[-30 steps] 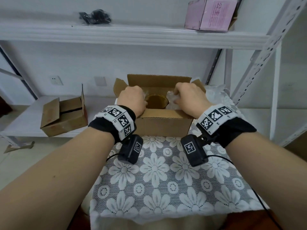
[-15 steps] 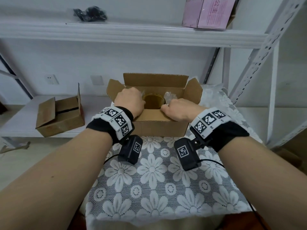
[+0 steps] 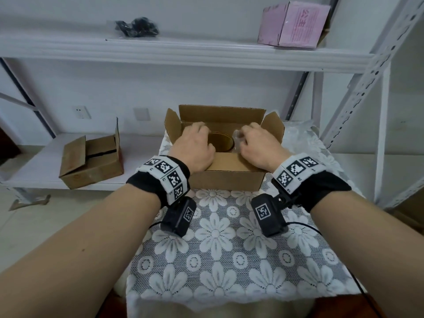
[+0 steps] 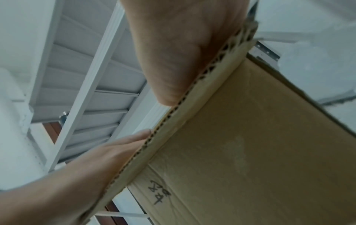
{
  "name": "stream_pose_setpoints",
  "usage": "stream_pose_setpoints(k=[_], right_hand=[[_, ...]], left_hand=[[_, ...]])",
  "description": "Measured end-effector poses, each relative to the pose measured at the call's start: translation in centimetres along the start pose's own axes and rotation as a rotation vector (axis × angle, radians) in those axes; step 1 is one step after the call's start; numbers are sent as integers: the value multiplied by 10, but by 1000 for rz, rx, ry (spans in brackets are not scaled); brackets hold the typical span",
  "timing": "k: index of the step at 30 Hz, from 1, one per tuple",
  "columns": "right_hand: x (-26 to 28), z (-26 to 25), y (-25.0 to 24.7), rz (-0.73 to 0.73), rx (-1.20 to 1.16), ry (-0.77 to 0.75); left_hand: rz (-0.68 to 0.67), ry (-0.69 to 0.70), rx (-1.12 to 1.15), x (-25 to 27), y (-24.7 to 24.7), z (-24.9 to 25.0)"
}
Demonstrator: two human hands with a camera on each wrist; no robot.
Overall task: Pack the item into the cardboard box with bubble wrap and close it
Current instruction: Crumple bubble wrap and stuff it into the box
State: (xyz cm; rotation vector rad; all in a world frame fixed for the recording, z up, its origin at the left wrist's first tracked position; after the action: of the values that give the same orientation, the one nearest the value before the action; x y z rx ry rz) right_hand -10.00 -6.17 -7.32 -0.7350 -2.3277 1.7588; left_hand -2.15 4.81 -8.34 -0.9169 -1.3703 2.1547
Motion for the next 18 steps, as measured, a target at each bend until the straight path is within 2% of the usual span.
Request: stream_pose_setpoints(k=[4, 7, 10, 15, 18], right_hand=[[-5, 4, 28, -293, 29, 66], [-17, 10, 42, -413, 81, 126], [-23, 10, 55, -477, 123, 105], [-19, 10, 51, -443, 140, 98], [-12, 7, 36, -337, 111, 56]], left_hand=[[-272, -61, -70, -2, 22, -7], [-309, -103, -138, -5, 27, -11], [-282, -141, -168, -4, 25, -13], [-284, -129, -188, -2, 25, -9], [-337, -132, -141, 0, 24, -9]])
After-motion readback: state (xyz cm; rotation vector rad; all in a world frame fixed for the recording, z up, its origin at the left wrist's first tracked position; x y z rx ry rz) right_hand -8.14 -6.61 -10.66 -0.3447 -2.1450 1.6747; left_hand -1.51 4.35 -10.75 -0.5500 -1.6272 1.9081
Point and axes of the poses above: each hand's wrist, its own x-axis away from the middle knuckle, its own y-axis out of the palm, z = x × y, the point moved 9 cm from there along -x, towards the middle knuckle, and after that the axes turned 8 degrees about z, right-handed, at the moved point
